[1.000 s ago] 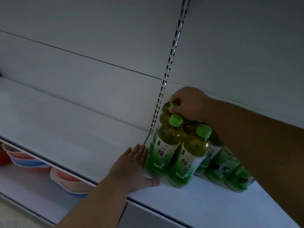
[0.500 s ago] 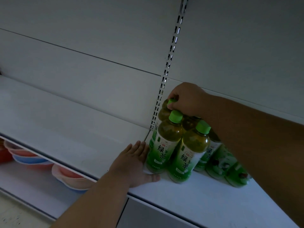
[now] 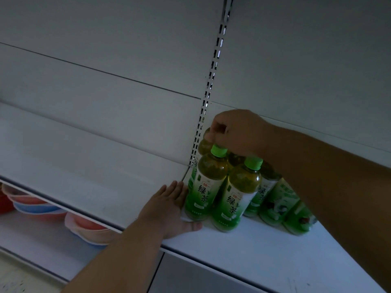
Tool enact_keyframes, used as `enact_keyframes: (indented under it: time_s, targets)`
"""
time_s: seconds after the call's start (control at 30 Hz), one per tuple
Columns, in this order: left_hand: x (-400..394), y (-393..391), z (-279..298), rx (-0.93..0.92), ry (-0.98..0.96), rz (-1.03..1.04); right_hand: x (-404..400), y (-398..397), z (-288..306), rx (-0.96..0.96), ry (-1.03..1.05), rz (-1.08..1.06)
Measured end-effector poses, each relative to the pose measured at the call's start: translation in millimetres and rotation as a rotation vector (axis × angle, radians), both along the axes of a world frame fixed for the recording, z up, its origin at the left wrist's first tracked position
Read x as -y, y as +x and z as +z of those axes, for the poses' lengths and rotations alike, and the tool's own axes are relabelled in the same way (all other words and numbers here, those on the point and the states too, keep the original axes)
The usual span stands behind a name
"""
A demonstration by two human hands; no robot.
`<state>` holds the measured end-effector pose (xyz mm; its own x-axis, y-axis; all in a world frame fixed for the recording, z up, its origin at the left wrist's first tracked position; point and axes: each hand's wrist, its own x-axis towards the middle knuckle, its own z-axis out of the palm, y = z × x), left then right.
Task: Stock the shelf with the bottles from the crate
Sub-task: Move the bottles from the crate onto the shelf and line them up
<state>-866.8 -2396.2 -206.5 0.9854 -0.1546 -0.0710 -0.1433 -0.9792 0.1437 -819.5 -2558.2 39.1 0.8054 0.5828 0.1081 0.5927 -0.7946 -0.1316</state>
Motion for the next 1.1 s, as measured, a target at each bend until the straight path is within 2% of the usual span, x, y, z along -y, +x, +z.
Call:
enact_keyframes:
  time_s: [0.07, 0.13, 0.37, 0.87, 0.97, 1.1]
  targets:
    - [0.7, -0.2, 0.0, 0.000, 0.006, 0.002, 2.2, -9.4, -3.1, -0.089, -0.164, 0.022]
    - [1.4, 0.3, -0.1, 0.004, 0.007, 0.002, 2.3, -10.5, -5.8, -0.100, -0.226, 0.029]
    - [-1.0, 1.3, -3.3, 0.022, -0.008, 0.001, -0.5, -6.0, -12.0, -0.089, -0.081, 0.017]
    - [-1.7, 5.2, -3.8, 0.044, -0.101, 0.018, -2.6, -6.4, -14.3, -0.111, -0.017, -0.036]
    - [-1.2, 3.9, 5.5, 0.006, -0.144, 0.029, 1.6, -10.9, -10.5, -0.072, 0.011, -0.057]
    - [0.3, -9.0, 37.0, -0.040, -0.255, 0.051, 14.8, -11.2, -4.8, -0.029, 0.161, -0.056]
